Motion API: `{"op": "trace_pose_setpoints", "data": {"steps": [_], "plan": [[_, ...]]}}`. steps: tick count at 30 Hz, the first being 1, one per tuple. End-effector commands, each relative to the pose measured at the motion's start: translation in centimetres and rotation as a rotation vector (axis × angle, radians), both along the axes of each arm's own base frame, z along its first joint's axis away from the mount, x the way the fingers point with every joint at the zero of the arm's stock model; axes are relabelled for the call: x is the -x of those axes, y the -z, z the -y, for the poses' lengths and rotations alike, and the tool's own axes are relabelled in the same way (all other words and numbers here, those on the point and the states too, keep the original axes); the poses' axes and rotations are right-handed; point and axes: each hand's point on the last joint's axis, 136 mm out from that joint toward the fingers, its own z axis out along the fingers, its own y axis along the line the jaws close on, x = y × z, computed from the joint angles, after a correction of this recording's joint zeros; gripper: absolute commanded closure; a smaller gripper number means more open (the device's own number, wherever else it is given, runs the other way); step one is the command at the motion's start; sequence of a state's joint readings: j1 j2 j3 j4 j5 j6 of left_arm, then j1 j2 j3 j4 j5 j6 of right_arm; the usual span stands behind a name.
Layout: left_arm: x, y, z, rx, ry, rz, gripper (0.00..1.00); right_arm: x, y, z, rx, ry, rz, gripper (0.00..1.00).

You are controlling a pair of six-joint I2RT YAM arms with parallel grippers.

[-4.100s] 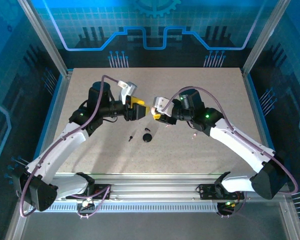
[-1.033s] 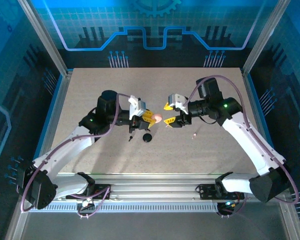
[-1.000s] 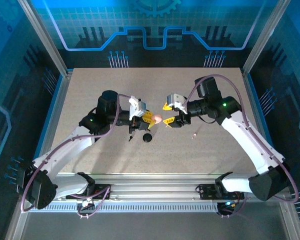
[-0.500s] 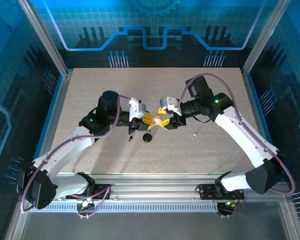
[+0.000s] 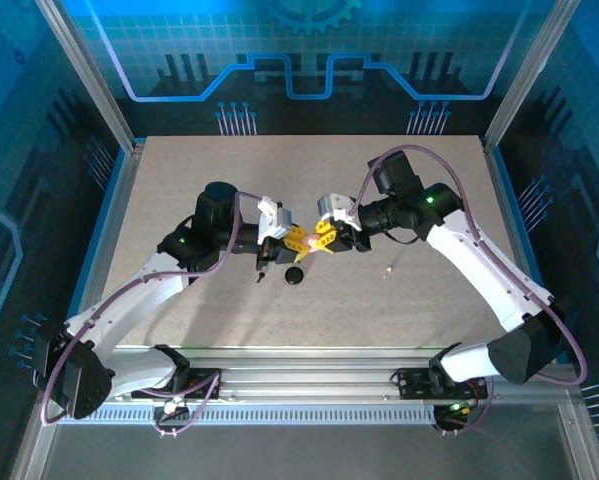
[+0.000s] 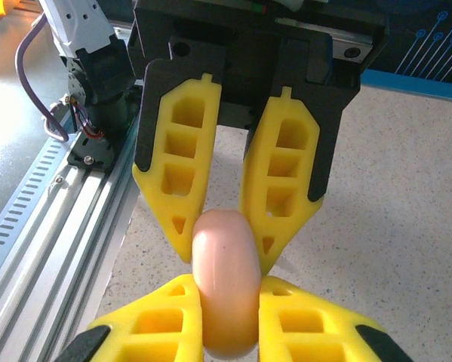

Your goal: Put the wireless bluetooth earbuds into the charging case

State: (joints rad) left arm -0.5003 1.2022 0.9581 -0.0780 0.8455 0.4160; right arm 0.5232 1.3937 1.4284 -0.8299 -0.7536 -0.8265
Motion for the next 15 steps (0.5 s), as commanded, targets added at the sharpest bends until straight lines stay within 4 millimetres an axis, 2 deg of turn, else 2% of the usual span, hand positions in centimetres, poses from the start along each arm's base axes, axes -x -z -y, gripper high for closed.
{"op": "trace_pose_setpoints", "data": {"steps": [1, 3, 4, 15], "plan": [[0.6, -2.0, 0.1, 0.03, 0.023, 0.081, 0.7, 0.7, -1.2, -0.1, -0.02, -0.019, 0.02, 0.85], [0.6, -1.7, 0.1, 0.027, 0.021, 0.085, 0.56, 0.6, -1.3, 0.0, -0.028, -0.009, 0.035, 0.85], [0.6, -1.6, 0.0, 0.025, 0.02, 0.086, 0.54, 0.6, -1.4, 0.0, -0.033, -0.007, 0.039, 0.85], [0.6, -1.0, 0.2, 0.021, 0.02, 0.078, 0.53, 0.8, -1.8, -0.1, -0.056, -0.008, 0.028, 0.85]]}}
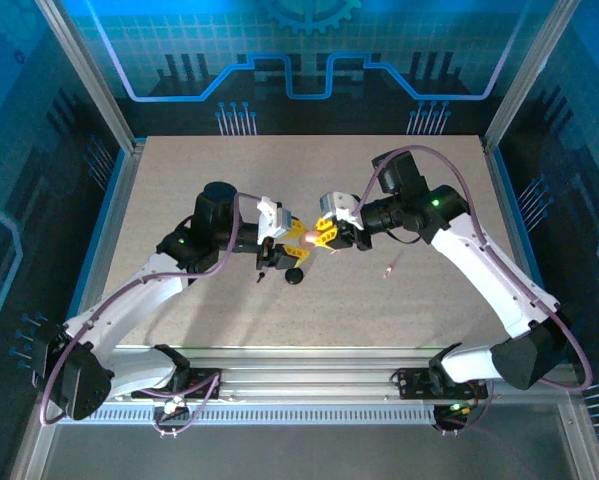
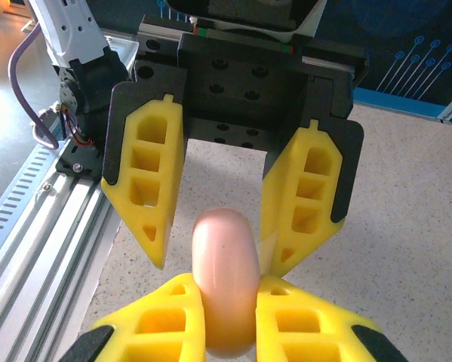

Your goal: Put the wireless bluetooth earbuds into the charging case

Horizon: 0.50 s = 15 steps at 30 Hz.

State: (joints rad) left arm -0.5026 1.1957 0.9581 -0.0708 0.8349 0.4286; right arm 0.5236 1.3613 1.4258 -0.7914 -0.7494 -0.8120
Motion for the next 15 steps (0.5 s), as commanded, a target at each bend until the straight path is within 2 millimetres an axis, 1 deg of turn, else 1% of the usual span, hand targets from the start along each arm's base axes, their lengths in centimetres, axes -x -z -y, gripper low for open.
{"op": "trace_pose_setpoints", "data": {"steps": [1, 7, 15], "plan": [[0.66, -0.76, 0.25, 0.02, 0.027, 0.051, 0.53, 0.73, -0.39, -0.2, -0.025, -0.018, -0.022, 0.85], [0.86, -0.88, 0.42, 0.027, 0.034, 0.045, 0.6, 0.62, -0.41, -0.25, -0.027, -0.014, -0.022, 0.85], [0.87, -0.87, 0.46, 0.03, 0.031, 0.038, 0.77, 0.76, -0.61, -0.21, -0.034, -0.015, -0.025, 0.85]]}}
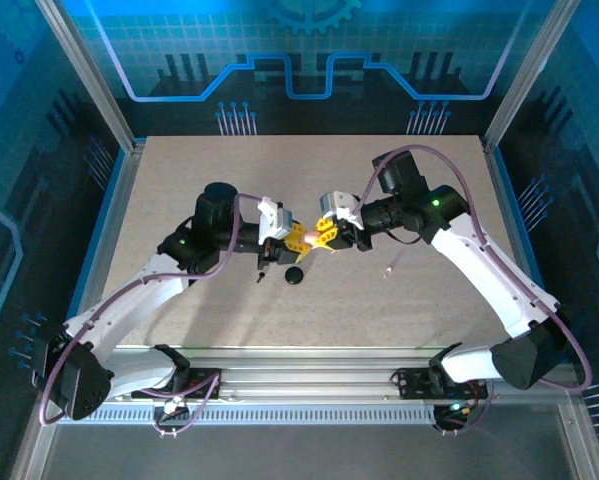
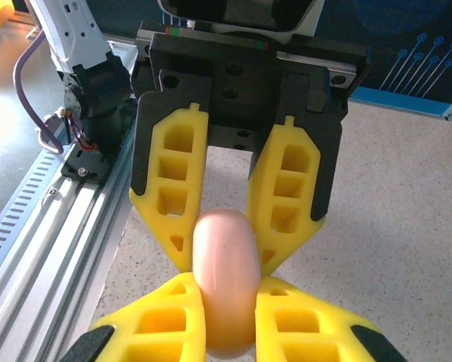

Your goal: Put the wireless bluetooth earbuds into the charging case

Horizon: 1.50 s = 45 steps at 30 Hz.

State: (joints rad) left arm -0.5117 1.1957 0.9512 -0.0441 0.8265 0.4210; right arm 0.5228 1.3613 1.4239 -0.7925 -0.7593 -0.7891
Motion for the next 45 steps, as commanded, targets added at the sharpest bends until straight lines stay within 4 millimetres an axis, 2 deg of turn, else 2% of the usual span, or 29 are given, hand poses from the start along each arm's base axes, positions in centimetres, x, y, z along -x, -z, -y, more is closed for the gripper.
{"op": "trace_pose_setpoints", "data": {"steps": [1, 2, 3, 5, 6, 10, 19, 28, 45], "plan": [[0.9, -0.8, 0.2, 0.022, 0.03, 0.029, 0.78, 0.7, -0.7, -0.2, -0.031, -0.02, 0.002, 0.85], [0.9, -0.8, 0.2, 0.021, 0.027, 0.031, 0.79, 0.6, -0.7, -0.2, -0.031, -0.018, 0.002, 0.85], [0.9, -0.8, 0.1, 0.02, 0.023, 0.035, 0.8, 0.5, -0.6, -0.2, -0.031, -0.01, 0.004, 0.8], [0.9, -0.7, 0.0, 0.016, 0.02, 0.043, 0.8, 0.0, -0.5, -0.1, -0.023, 0.019, 0.011, 0.63], [0.9, -0.8, 0.0, 0.013, 0.017, 0.047, 0.8, 0.0, -0.4, -0.1, -0.018, 0.023, 0.016, 0.59], [1.0, -0.7, -0.1, 0.007, 0.016, 0.049, 0.8, 0.2, -0.1, -0.3, -0.011, 0.016, 0.017, 0.52], [1.0, -0.7, 0.0, 0.007, 0.02, 0.043, 0.81, -0.4, 0.2, -0.8, 0.005, 0.036, 0.025, 0.52], [1.0, 0.0, 0.0, -0.011, 0.023, 0.036, 0.82, -1.5, -1.1, 0.0, -0.026, 0.098, 0.088, 0.53], [0.9, 0.2, 0.0, -0.017, 0.026, 0.038, 0.83, -3.6, -2.0, 1.4, -0.028, 0.225, 0.161, 0.53]]}}
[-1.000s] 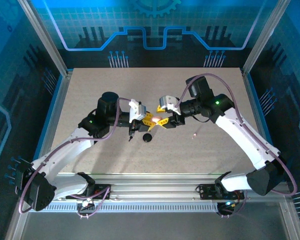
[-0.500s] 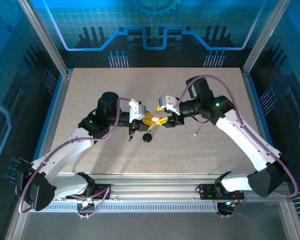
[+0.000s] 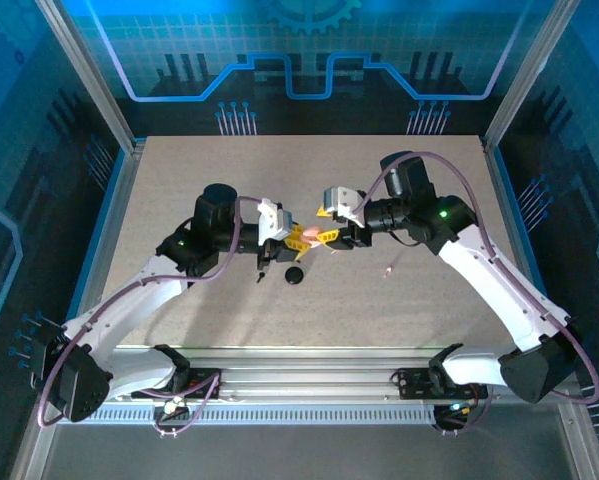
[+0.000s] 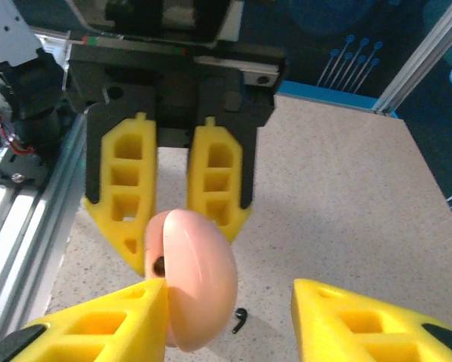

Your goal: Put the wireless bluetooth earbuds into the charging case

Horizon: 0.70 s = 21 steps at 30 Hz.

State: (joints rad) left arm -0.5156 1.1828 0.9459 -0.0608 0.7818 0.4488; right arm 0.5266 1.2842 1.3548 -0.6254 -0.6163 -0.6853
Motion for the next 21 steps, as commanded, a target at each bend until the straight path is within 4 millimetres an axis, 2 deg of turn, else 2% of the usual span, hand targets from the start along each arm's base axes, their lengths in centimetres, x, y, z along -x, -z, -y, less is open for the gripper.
{"op": "trace_pose_setpoints", "data": {"steps": [1, 13, 21], "plan": [[1.2, -0.2, 0.2, 0.005, 0.058, 0.012, 0.83, -1.6, -0.8, 0.8, -0.011, 0.075, 0.053, 0.54], [0.9, -0.3, 0.2, 0.015, 0.039, 0.013, 0.83, -2.0, -1.3, 1.0, -0.027, 0.106, 0.066, 0.53], [-0.1, 0.6, 0.2, 0.044, -0.012, -0.017, 0.83, -2.4, -1.5, 1.3, -0.078, 0.183, 0.013, 0.5]]}}
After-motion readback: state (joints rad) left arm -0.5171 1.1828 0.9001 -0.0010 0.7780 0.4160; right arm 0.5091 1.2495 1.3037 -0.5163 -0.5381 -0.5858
